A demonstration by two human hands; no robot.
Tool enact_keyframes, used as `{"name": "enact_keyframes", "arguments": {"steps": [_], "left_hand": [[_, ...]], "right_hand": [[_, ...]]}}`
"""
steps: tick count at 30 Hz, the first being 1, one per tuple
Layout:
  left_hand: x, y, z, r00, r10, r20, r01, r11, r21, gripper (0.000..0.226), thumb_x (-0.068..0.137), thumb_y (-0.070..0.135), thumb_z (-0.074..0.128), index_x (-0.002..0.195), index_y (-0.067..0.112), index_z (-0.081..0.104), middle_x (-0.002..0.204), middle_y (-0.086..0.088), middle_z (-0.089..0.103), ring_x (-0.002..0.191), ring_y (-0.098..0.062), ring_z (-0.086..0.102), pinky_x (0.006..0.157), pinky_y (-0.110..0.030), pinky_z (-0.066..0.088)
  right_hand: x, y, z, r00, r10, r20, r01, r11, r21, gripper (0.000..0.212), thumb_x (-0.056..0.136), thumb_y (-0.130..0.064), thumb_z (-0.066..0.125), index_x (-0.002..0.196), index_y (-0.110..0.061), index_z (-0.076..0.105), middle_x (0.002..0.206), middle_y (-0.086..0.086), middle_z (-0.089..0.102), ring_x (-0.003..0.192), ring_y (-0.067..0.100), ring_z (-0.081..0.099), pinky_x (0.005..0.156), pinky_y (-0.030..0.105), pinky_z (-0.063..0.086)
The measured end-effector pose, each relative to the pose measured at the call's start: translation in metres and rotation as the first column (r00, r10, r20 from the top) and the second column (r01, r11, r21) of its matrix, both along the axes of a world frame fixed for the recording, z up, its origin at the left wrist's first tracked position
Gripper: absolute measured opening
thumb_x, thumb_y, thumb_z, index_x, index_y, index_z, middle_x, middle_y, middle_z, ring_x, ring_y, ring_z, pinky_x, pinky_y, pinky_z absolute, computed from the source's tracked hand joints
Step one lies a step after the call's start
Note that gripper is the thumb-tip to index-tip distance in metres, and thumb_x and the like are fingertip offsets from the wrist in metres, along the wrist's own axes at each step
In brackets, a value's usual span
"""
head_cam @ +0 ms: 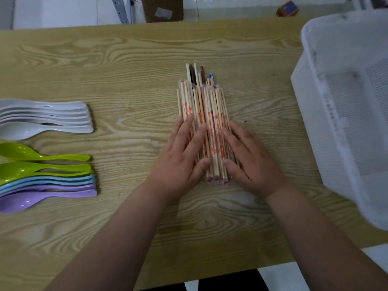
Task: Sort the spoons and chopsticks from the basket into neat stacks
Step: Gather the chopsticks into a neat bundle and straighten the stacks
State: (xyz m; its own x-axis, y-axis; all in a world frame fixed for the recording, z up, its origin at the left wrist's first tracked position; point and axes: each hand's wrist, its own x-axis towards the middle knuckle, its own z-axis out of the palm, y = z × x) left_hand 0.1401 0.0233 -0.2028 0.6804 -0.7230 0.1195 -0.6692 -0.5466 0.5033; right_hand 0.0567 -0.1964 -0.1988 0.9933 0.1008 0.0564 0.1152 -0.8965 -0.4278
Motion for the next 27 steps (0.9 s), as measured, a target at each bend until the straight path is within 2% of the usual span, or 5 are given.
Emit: {"name": "enact_keyframes", "arguments": {"steps": [5,12,17,23,27], "left_hand": [[-0.008,-0.011,-0.013,0.996,0.040,0.079,-0.049,0.993,0.104,0.071,0.103,0.051,0.026,0.156,0.003,0.028,0.164,-0.021,0.019,0.154,-0.037,0.011,0.120,-0.053,0.025],[-0.009,-0.011,-0.010,0.994,0.054,0.099,-0.067,0.989,0.132,0.071,0.102,0.050,0.032,0.156,0.004,0.029,0.164,-0.019,0.020,0.154,-0.034,0.012,0.121,-0.051,0.024],[-0.007,-0.007,-0.002,0.996,0.081,0.044,-0.083,0.995,0.056,0.068,0.103,0.047,0.037,0.154,0.002,0.034,0.162,-0.022,0.024,0.153,-0.037,0.016,0.119,-0.054,0.027],[-0.015,0.021,0.023,0.982,0.128,0.142,-0.141,0.986,0.086,0.061,0.098,0.037,0.046,0.144,-0.004,0.047,0.149,-0.025,0.046,0.145,-0.038,0.034,0.119,-0.050,0.029],[-0.019,0.070,0.040,0.966,0.201,0.162,-0.218,0.971,0.099,0.057,0.090,0.029,0.056,0.139,-0.001,0.054,0.138,-0.018,0.058,0.130,-0.035,0.049,0.114,-0.047,0.038]], "right_hand": [[0.000,0.015,-0.008,0.998,-0.063,0.001,0.062,0.987,-0.146,0.066,0.100,-0.042,0.038,0.157,-0.011,0.028,0.165,0.011,0.025,0.153,0.022,0.022,0.122,0.050,0.022],[0.002,0.013,-0.002,0.996,-0.052,-0.076,0.042,0.990,-0.137,0.068,0.099,-0.046,0.036,0.158,-0.012,0.028,0.164,0.012,0.026,0.152,0.026,0.023,0.121,0.052,0.024],[0.009,0.010,0.013,0.991,-0.024,-0.133,0.010,0.995,-0.102,0.070,0.099,-0.052,0.035,0.158,-0.013,0.029,0.166,0.011,0.021,0.153,0.026,0.019,0.124,0.046,0.021],[0.019,0.024,0.036,0.997,0.040,-0.066,-0.047,0.993,-0.110,0.063,0.099,-0.044,0.042,0.150,-0.007,0.044,0.158,0.015,0.037,0.150,0.030,0.026,0.120,0.052,0.029],[0.029,0.067,0.045,0.981,0.176,0.085,-0.169,0.982,-0.078,0.050,0.093,-0.028,0.056,0.137,-0.005,0.058,0.143,0.016,0.055,0.141,0.034,0.042,0.116,0.050,0.034]]}}
